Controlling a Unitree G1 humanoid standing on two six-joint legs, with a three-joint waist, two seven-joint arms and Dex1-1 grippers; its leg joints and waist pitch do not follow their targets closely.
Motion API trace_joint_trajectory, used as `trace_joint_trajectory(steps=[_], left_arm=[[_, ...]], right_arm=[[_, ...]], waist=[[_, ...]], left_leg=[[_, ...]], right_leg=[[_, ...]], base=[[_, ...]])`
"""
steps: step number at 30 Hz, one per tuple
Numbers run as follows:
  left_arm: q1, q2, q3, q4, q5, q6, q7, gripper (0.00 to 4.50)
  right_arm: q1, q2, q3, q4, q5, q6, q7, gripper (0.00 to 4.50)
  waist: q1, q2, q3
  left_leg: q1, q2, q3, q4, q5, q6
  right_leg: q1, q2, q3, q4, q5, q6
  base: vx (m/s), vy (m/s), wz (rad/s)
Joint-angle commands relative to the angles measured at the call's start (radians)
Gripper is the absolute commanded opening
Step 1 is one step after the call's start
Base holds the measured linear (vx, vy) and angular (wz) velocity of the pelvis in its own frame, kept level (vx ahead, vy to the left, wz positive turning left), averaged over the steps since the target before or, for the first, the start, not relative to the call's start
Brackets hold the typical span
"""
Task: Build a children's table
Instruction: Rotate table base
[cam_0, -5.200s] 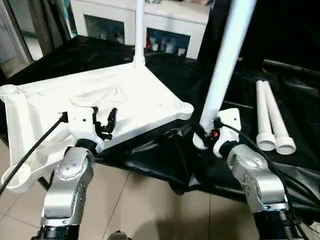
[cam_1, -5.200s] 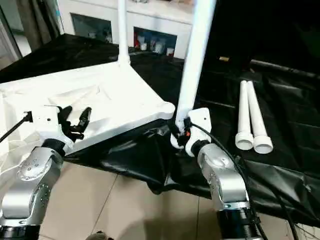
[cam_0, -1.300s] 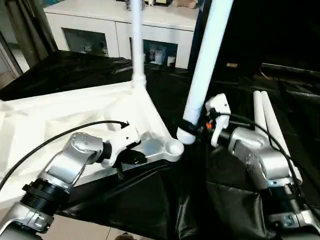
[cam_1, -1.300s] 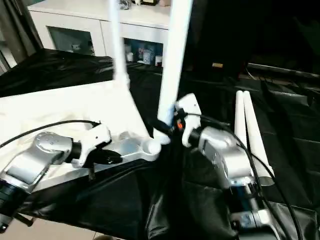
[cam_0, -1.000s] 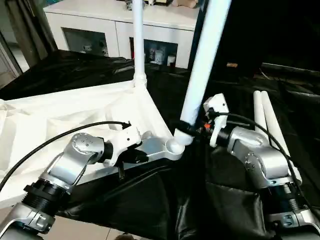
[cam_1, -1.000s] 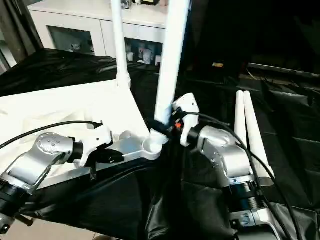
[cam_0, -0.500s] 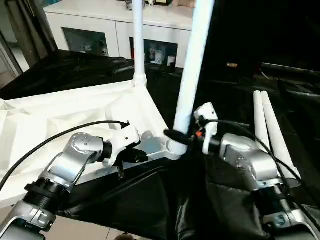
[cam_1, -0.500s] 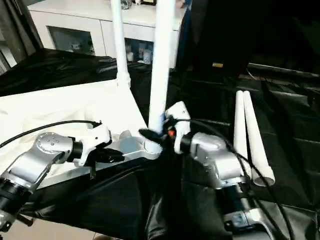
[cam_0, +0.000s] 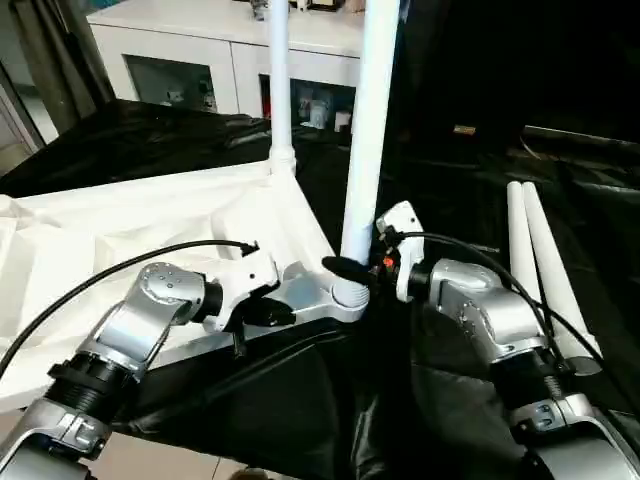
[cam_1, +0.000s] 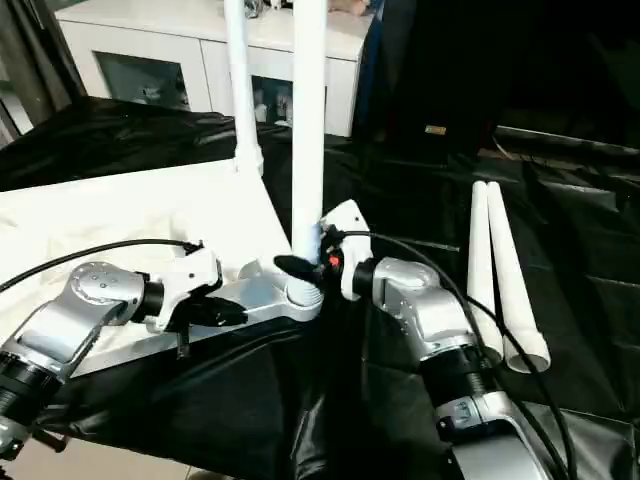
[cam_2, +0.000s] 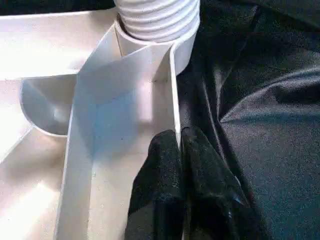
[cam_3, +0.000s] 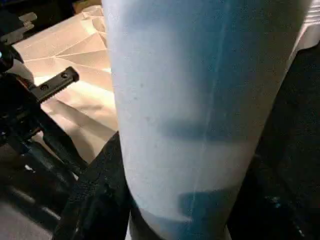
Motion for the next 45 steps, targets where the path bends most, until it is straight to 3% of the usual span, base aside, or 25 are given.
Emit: trace_joint_trajectory(steps=[1,6,11,15,17,18,20,25,28,29,32,34,37,42,45], left_arm=[[-0.007,0.001,-0.026,0.017,0.016,0.002,-0.021,0.0],[-0.009,0.0,-0.022,0.024,0.021,-0.001,-0.019,0.0],[-0.016,-0.005,-0.017,0.037,0.03,-0.011,-0.001,0.0],[-0.026,-0.012,-0.006,0.052,0.037,-0.022,0.022,0.0],[-0.031,-0.013,-0.004,0.057,0.04,-0.026,0.026,0.0],[-0.031,-0.013,-0.004,0.057,0.04,-0.026,0.026,0.0],[-0.04,-0.016,-0.002,0.072,0.045,-0.033,0.032,0.0],[-0.048,-0.02,-0.004,0.085,0.049,-0.039,0.035,0.0],[-0.048,-0.021,-0.006,0.086,0.052,-0.039,0.032,0.0],[-0.046,-0.022,-0.009,0.086,0.053,-0.042,0.03,0.0],[-0.042,-0.019,-0.012,0.084,0.056,-0.046,0.027,0.0],[-0.036,-0.016,-0.016,0.082,0.058,-0.05,0.024,0.0],[-0.033,-0.016,-0.015,0.08,0.058,-0.051,0.021,0.0],[-0.032,-0.02,-0.015,0.083,0.06,-0.057,0.02,0.0],[-0.038,-0.022,-0.013,0.095,0.062,-0.066,0.02,0.0]], right_arm=[[-0.003,0.001,0.006,0.027,-0.003,0.014,0.015,1.93],[0.015,0.005,-0.022,0.073,-0.001,-0.017,-0.003,1.93],[0.045,0.016,-0.07,0.088,0.015,-0.052,-0.042,1.93],[0.124,0.047,-0.129,0.052,0.054,-0.083,-0.083,1.93],[0.169,0.056,-0.134,0.026,0.056,-0.104,-0.096,1.93],[0.169,0.056,-0.134,0.026,0.056,-0.104,-0.096,1.93],[0.242,0.043,-0.084,-0.018,0.0,-0.168,-0.105,1.93],[0.245,0.021,-0.026,-0.031,-0.07,-0.212,-0.1,1.93],[0.232,0.015,-0.009,-0.043,-0.076,-0.197,-0.089,1.93],[0.211,0.005,0.012,-0.048,-0.08,-0.18,-0.073,1.93],[0.19,-0.004,0.032,-0.043,-0.08,-0.161,-0.042,1.93],[0.16,-0.022,0.067,-0.03,-0.08,-0.125,0.027,1.92],[0.134,-0.041,0.104,-0.002,-0.093,-0.109,0.1,1.92],[0.107,-0.061,0.167,0.067,-0.126,-0.125,0.191,1.92],[0.098,-0.054,0.156,0.111,-0.124,-0.142,0.189,1.92]], waist=[[-0.008,0.004,-0.056],[-0.009,0.008,-0.053],[-0.007,0.011,-0.055],[-0.003,0.012,-0.053],[0.001,0.02,-0.052],[0.0,0.017,-0.052],[0.003,0.024,-0.05],[0.002,0.023,-0.049],[0.001,0.02,-0.047],[0.0,0.013,-0.046],[-0.001,0.016,-0.046],[-0.002,0.003,-0.047],[0.001,0.007,-0.048],[-0.001,-0.003,-0.05],[0.0,-0.002,-0.051]], left_leg=[[0.02,0.073,-0.028,-0.084,-0.185,-0.021],[0.023,0.075,-0.029,-0.088,-0.227,-0.036],[0.023,0.075,-0.029,-0.088,-0.224,-0.038],[0.025,0.077,-0.031,-0.091,-0.253,-0.04],[0.028,0.079,-0.033,-0.094,-0.278,-0.048],[0.027,0.078,-0.033,-0.095,-0.281,-0.049],[0.028,0.077,-0.034,-0.096,-0.303,-0.053],[0.026,0.076,-0.036,-0.099,-0.303,-0.052],[0.026,0.078,-0.038,-0.101,-0.314,-0.05],[0.027,0.078,-0.037,-0.102,-0.313,-0.045],[0.026,0.078,-0.036,-0.1,-0.308,-0.041],[0.023,0.078,-0.034,-0.099,-0.285,-0.03],[0.024,0.078,-0.031,-0.095,-0.254,-0.022],[0.02,0.076,-0.028,-0.092,-0.217,-0.009],[0.022,0.077,-0.028,-0.092,-0.205,-0.004]], right_leg=[[0.026,-0.11,0.063,-0.083,-0.088,-0.187],[0.022,-0.112,0.065,-0.089,-0.142,-0.183],[0.023,-0.111,0.066,-0.087,-0.113,-0.188],[0.021,-0.115,0.067,-0.092,-0.146,-0.188],[0.017,-0.116,0.067,-0.095,-0.168,-0.179],[0.019,-0.114,0.067,-0.096,-0.171,-0.177],[0.016,-0.117,0.069,-0.101,-0.201,-0.166],[0.018,-0.115,0.069,-0.104,-0.239,-0.154],[0.018,-0.116,0.07,-0.105,-0.252,-0.157],[0.017,-0.115,0.069,-0.105,-0.256,-0.157],[0.016,-0.116,0.072,-0.106,-0.261,-0.159],[0.019,-0.115,0.07,-0.105,-0.253,-0.157],[0.016,-0.114,0.07,-0.101,-0.216,-0.162],[0.024,-0.113,0.067,-0.095,-0.157,-0.172],[0.023,-0.113,0.066,-0.095,-0.148,-0.173]], base=[[0.0,0.0,0.0],[0.0,0.0,0.0],[0.0,0.0,0.0],[0.0,0.0,0.0],[0.0,0.0,0.0],[0.0,0.0,0.0],[0.0,0.0,0.0],[0.0,0.0,0.0],[0.0,0.0,0.0],[0.0,0.0,0.0],[0.0,0.0,0.0],[0.0,0.0,0.0],[0.0,0.0,0.0],[0.0,0.0,0.0],[0.0,0.0,0.0]])
